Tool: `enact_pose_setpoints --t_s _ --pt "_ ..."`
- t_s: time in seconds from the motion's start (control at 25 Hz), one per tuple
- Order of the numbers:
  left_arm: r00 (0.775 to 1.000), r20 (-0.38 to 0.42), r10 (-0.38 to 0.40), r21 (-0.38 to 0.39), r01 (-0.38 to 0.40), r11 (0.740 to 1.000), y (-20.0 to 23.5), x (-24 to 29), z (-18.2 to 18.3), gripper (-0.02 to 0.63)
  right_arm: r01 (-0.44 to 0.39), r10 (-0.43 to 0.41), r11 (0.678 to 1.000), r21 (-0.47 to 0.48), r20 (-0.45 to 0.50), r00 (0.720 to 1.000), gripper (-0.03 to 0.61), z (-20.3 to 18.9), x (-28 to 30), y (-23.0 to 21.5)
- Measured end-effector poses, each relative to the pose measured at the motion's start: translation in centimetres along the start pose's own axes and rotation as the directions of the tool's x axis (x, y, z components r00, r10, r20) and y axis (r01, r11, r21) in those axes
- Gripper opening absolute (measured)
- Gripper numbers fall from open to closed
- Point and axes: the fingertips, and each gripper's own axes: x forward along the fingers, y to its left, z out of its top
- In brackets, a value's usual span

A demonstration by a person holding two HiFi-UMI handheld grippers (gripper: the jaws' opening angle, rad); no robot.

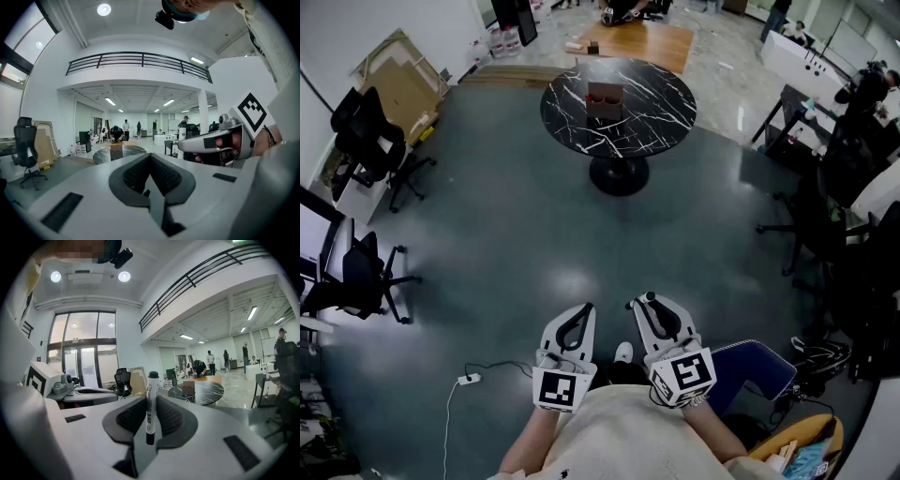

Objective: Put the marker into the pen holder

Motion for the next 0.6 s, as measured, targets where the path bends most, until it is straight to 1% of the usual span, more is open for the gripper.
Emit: enact_pose_setpoints --t_s 0.16,0.32,0.44,0.6 --pt "1.000 -0.004 0.007 -0.004 -0.007 1.000 -0.9 1.1 -0.2 0.009 -0.003 0.003 1.000 -0.010 -0.011 1.000 0.077 -0.3 -0.6 -1.4" --pt "1.000 -0.007 -0.012 0.004 0.012 1.000 -1.3 2.4 -0.2 0.011 0.017 -0.017 1.000 0.002 -0.025 1.000 0.077 -0.5 -0.4 -2.9" --pt "1.000 -0.007 -0.016 -0.004 0.016 1.000 -0.5 4.2 -0.6 0.009 0.021 -0.022 1.000 -0.017 -0.028 0.999 0.077 -0.4 0.6 -3.8" --pt "0.999 -0.010 -0.034 -0.024 0.034 0.999 0.7 6.7 -1.1 0.011 0.056 -0.056 0.998 0.001 -0.049 0.997 0.077 -0.6 1.9 -5.5"
